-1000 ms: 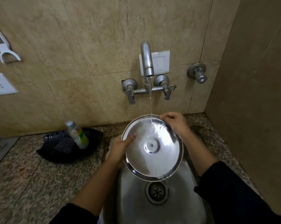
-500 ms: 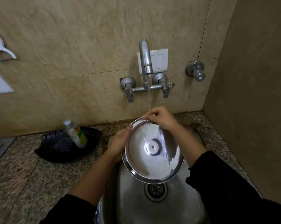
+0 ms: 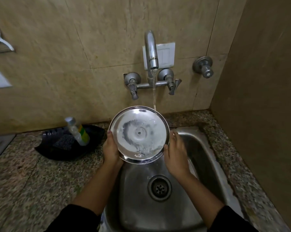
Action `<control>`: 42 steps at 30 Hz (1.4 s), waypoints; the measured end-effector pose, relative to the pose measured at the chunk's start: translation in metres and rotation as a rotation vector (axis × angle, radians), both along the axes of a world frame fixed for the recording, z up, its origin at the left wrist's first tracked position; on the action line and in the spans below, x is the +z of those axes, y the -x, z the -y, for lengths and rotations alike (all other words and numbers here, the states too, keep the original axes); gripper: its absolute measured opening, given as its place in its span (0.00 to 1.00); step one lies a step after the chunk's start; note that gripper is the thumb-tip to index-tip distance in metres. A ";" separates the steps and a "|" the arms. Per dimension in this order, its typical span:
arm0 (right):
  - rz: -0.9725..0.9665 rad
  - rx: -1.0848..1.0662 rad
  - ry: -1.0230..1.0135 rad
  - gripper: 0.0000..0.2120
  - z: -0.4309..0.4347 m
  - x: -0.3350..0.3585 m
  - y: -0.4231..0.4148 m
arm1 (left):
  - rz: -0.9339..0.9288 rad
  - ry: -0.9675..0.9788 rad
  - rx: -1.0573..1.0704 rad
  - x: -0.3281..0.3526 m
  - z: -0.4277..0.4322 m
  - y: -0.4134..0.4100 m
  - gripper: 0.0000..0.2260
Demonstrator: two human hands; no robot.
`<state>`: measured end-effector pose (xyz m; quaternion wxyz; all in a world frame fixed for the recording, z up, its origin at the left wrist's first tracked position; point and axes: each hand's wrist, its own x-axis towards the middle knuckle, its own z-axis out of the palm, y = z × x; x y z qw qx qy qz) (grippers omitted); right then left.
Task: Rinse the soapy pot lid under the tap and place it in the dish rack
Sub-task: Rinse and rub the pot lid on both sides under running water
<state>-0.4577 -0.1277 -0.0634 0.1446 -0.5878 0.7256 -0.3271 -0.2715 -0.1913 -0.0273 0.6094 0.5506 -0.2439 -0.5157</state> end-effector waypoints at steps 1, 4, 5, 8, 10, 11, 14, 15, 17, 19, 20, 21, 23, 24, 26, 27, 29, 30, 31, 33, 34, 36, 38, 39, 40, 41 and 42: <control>-0.093 0.006 0.016 0.27 0.000 0.002 0.001 | 0.009 0.000 0.008 -0.001 0.000 0.001 0.16; -0.246 0.016 -0.045 0.29 0.015 0.009 0.014 | 0.026 -0.003 -0.008 -0.006 0.000 0.003 0.17; -0.291 0.023 -0.083 0.30 0.024 0.012 0.016 | 0.024 0.000 -0.023 -0.006 -0.002 0.004 0.17; -0.411 0.071 -0.068 0.33 0.049 0.025 0.006 | 0.054 0.009 -0.098 -0.007 -0.010 0.014 0.18; -0.416 0.187 -0.052 0.32 0.057 0.031 -0.009 | 0.061 0.017 -0.145 -0.007 -0.014 0.025 0.17; -0.432 0.288 -0.039 0.31 0.058 0.033 -0.017 | 0.052 0.027 -0.173 -0.005 -0.015 0.031 0.17; -0.508 0.666 0.016 0.28 0.038 0.035 -0.026 | 0.101 -0.017 -0.176 0.004 -0.009 0.037 0.20; -0.516 0.752 0.007 0.27 0.027 0.033 -0.022 | 0.107 -0.040 -0.142 0.002 -0.006 0.035 0.21; -0.520 0.782 -0.047 0.26 0.009 0.024 -0.005 | 0.055 -0.068 -0.109 -0.003 0.000 0.025 0.24; -0.557 0.649 -0.113 0.28 0.004 0.016 0.019 | 0.015 -0.072 -0.074 -0.009 0.003 0.019 0.24; -0.586 0.544 -0.136 0.31 0.006 0.014 0.030 | 0.011 -0.079 -0.078 -0.011 0.002 0.018 0.23; -0.610 0.433 -0.156 0.33 0.011 0.013 0.038 | 0.012 -0.086 -0.080 -0.010 -0.001 0.019 0.21; -0.603 0.250 -0.180 0.34 0.026 0.014 0.044 | 0.007 -0.091 -0.123 -0.014 -0.008 0.026 0.17; -0.581 0.194 -0.172 0.34 0.035 0.017 0.041 | -0.003 -0.105 -0.154 -0.018 -0.011 0.030 0.18; -0.524 0.163 -0.137 0.34 0.051 0.025 0.028 | -0.011 -0.123 -0.204 -0.025 -0.016 0.038 0.21; -0.491 0.188 -0.123 0.35 0.058 0.028 0.019 | -0.013 -0.119 -0.226 -0.029 -0.014 0.040 0.24; -0.459 0.324 -0.097 0.34 0.061 0.035 0.000 | -0.015 -0.108 -0.255 -0.026 -0.011 0.042 0.26; -0.464 0.430 -0.078 0.33 0.056 0.037 -0.009 | -0.013 -0.098 -0.266 -0.020 -0.011 0.043 0.26; -0.474 0.544 -0.051 0.32 0.048 0.038 -0.016 | -0.007 -0.091 -0.264 -0.013 -0.011 0.042 0.25; -0.487 0.716 -0.016 0.29 0.026 0.036 -0.019 | 0.019 -0.122 -0.214 -0.003 -0.007 0.038 0.23; -0.490 0.750 -0.015 0.29 0.016 0.034 -0.014 | 0.030 -0.134 -0.186 -0.003 -0.004 0.033 0.23; -0.512 0.708 -0.032 0.29 0.007 0.028 0.005 | 0.032 -0.102 -0.139 -0.004 -0.001 0.024 0.25; -0.553 0.552 -0.074 0.32 0.011 0.022 0.026 | 0.051 -0.065 -0.107 -0.010 0.004 0.018 0.27; -0.575 0.445 -0.098 0.33 0.017 0.020 0.036 | 0.071 -0.063 -0.111 -0.013 0.005 0.017 0.26; -0.586 0.341 -0.113 0.34 0.026 0.020 0.042 | 0.087 -0.065 -0.113 -0.012 0.003 0.019 0.23; -0.578 0.253 -0.116 0.34 0.035 0.021 0.046 | 0.091 -0.067 -0.135 -0.010 0.000 0.023 0.20; -0.562 0.191 -0.112 0.35 0.044 0.023 0.045 | 0.077 -0.072 -0.156 -0.010 -0.002 0.028 0.19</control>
